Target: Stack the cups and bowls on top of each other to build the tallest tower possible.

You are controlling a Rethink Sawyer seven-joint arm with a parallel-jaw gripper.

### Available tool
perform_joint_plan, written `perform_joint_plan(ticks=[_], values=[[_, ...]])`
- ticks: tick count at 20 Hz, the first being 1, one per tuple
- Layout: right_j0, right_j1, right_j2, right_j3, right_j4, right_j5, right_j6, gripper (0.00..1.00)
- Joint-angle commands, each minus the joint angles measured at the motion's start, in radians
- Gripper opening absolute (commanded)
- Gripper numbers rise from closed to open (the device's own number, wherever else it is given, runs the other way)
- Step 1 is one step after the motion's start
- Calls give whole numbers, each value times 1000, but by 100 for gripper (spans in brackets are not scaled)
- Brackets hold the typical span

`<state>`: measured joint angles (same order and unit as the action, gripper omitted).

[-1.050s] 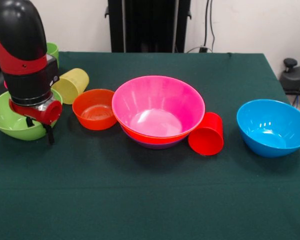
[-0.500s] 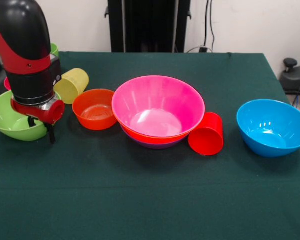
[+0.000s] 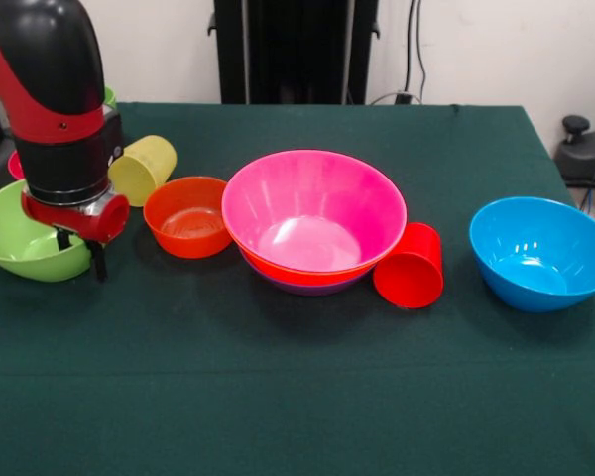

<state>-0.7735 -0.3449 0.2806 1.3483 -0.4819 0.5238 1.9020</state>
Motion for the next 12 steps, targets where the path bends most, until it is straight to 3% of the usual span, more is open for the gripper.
perform_joint_plan(ticks=[1,12], values=[[43,36,55,60,-90,48,-184,0],[85,-23,43,45,-55,159,-159,0]])
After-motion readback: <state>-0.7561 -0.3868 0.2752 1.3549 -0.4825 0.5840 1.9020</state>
